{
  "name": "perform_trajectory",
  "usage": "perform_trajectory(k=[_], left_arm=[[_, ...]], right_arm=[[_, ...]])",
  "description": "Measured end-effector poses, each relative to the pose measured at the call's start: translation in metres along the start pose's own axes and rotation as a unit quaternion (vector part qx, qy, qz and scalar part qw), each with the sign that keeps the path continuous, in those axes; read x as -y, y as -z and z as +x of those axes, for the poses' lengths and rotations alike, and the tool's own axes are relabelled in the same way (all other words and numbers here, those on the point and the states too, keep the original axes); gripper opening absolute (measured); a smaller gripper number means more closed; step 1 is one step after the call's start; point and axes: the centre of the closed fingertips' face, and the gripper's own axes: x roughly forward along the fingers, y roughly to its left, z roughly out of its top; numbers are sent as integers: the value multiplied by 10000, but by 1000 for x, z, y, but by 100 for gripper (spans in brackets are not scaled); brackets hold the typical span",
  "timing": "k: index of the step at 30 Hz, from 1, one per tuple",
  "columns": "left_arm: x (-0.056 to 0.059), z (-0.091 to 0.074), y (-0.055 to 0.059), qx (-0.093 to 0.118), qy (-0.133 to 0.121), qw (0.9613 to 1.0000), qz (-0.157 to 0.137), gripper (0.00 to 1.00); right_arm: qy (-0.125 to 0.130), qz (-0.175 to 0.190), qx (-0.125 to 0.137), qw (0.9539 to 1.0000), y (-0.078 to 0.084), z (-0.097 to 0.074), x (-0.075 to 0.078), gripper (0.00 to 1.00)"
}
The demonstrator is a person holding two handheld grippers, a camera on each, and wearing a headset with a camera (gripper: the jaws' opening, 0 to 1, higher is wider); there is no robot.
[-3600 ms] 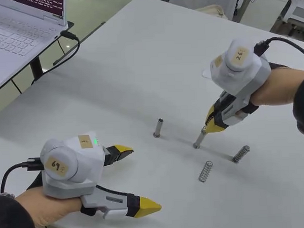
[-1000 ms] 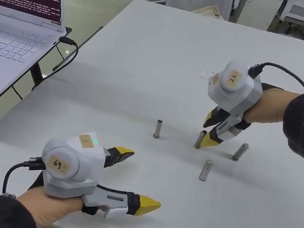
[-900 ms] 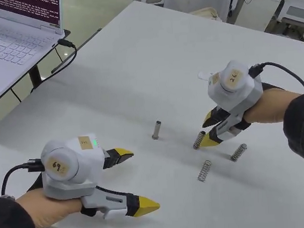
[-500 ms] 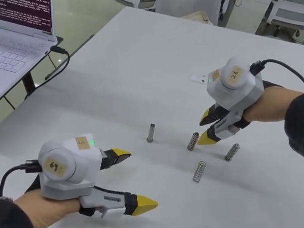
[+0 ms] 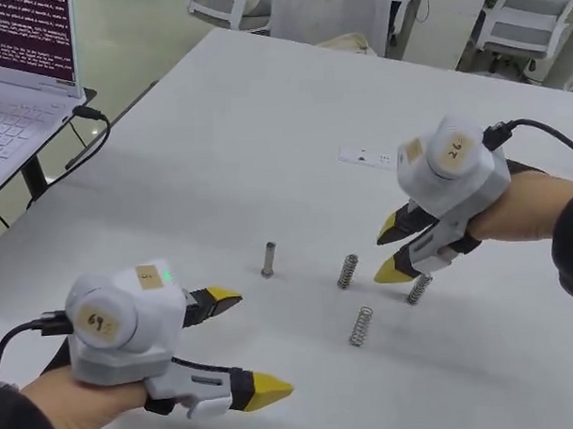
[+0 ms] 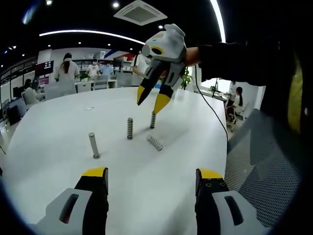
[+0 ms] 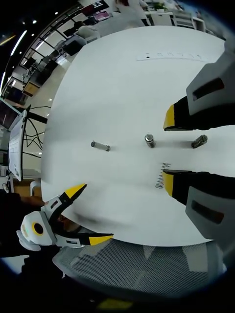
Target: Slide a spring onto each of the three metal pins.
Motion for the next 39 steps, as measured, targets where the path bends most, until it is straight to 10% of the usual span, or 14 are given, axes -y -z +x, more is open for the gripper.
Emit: perform_trajectory(k=[19, 39], left_arm=[[9, -2, -5, -46, 1, 10000, 58, 68], [5, -7, 1, -70, -117, 9999, -48, 66]], right_arm=[[-222, 293, 71, 9993, 27, 19, -33, 29], [-413, 122, -138, 9990, 37, 58, -29, 28]])
